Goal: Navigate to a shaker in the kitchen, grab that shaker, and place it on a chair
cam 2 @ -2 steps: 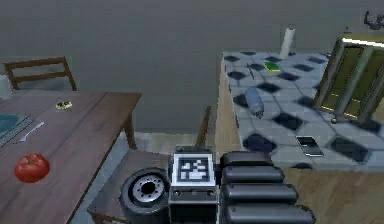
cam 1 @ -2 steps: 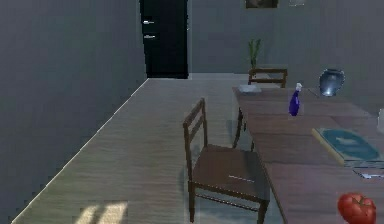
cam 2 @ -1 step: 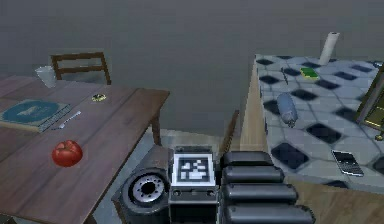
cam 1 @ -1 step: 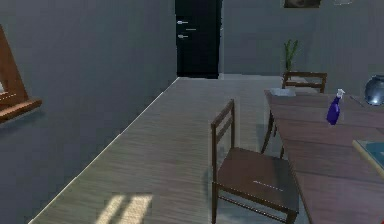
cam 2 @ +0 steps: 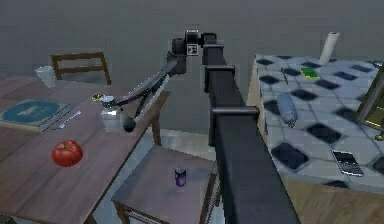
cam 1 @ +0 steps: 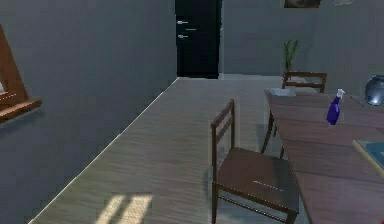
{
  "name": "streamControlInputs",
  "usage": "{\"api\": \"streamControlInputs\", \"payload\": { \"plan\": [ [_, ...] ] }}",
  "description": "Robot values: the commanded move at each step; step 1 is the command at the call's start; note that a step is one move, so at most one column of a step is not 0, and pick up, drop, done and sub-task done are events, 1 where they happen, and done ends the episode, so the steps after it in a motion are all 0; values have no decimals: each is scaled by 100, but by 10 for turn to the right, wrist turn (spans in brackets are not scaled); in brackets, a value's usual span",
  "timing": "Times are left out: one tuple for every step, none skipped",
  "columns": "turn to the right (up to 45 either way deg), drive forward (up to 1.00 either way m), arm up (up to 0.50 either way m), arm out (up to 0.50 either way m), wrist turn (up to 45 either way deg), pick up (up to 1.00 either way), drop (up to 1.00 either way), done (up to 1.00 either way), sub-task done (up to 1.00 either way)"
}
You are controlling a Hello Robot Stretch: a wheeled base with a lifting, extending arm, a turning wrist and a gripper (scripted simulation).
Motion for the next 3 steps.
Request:
{"api": "streamControlInputs", "payload": {
  "plan": [
    [0,0,0,0,450,0,0,0,0],
    [0,0,0,0,450,0,0,0,0],
    [0,0,0,0,240,0,0,0,0]
  ]
}}
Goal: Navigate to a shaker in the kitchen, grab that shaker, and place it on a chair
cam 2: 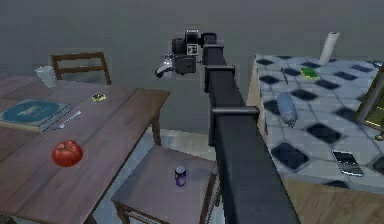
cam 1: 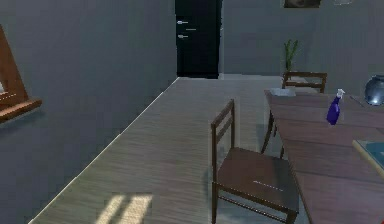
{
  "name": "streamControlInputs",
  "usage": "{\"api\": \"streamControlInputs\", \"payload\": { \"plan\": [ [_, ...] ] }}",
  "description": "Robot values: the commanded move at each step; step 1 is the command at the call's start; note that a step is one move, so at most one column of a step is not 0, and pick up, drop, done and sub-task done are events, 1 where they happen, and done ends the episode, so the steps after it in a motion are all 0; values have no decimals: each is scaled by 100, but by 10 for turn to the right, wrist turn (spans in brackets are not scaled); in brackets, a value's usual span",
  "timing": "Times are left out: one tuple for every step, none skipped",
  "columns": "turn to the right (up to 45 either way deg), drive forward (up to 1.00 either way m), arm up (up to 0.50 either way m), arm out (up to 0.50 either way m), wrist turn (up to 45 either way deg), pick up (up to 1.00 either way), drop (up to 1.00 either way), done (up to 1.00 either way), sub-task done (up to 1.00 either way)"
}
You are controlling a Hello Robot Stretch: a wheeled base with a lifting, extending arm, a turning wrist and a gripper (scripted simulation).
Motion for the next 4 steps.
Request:
{"api": "streamControlInputs", "payload": {
  "plan": [
    [0,0,-34,0,0,0,0,0,0],
    [0,0,-32,0,0,0,0,0,0],
    [0,0,0,0,0,0,100,0,0],
    [0,0,10,0,0,0,0,0,0]
  ]
}}
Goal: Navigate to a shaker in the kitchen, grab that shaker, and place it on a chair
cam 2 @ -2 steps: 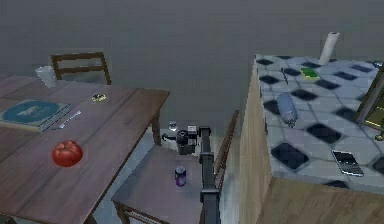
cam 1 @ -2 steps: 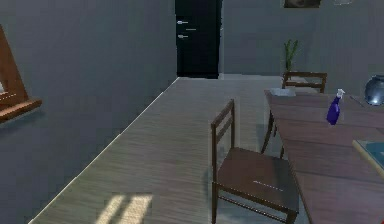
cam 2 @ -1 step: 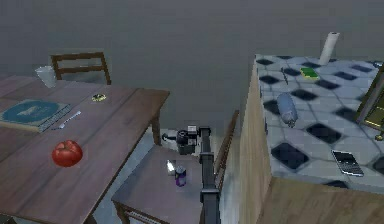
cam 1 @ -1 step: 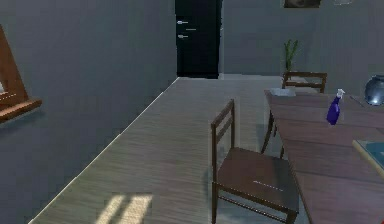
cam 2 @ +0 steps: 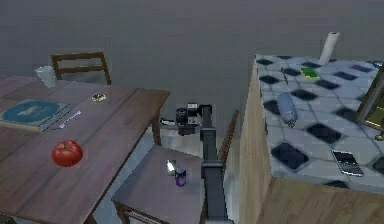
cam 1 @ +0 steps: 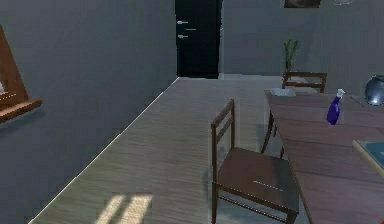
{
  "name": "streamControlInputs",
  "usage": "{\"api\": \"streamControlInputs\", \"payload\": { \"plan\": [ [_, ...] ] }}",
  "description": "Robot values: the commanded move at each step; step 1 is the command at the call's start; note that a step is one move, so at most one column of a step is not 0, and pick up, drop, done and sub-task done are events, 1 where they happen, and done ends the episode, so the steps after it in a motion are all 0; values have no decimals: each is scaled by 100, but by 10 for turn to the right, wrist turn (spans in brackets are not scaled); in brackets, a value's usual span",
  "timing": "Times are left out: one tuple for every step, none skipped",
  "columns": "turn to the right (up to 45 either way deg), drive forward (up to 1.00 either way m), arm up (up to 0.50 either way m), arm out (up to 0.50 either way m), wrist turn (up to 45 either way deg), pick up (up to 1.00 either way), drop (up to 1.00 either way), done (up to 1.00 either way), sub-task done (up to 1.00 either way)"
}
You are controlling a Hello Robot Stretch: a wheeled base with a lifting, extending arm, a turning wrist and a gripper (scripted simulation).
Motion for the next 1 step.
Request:
{"api": "streamControlInputs", "payload": {
  "plan": [
    [0,0,0,-8,0,0,0,0,0]
  ]
}}
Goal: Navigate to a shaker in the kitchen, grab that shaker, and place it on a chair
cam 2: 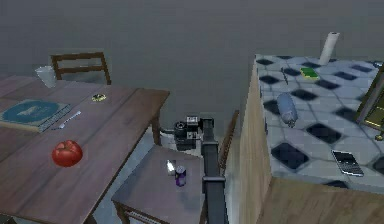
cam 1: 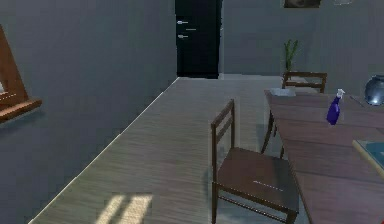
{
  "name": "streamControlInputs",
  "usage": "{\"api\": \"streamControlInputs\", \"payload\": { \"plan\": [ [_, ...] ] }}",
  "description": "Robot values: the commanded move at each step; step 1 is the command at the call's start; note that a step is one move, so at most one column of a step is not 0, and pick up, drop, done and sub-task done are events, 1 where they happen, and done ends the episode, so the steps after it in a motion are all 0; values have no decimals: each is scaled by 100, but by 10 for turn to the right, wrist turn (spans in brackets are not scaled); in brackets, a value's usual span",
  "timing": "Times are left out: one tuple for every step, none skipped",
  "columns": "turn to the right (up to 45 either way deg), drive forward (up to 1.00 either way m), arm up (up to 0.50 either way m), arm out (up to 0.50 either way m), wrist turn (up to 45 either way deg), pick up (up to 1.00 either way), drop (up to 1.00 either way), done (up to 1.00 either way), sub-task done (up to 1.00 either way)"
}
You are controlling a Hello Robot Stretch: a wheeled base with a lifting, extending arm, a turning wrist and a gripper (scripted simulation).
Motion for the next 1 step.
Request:
{"api": "streamControlInputs", "payload": {
  "plan": [
    [0,0,0,0,0,0,0,100,0]
  ]
}}
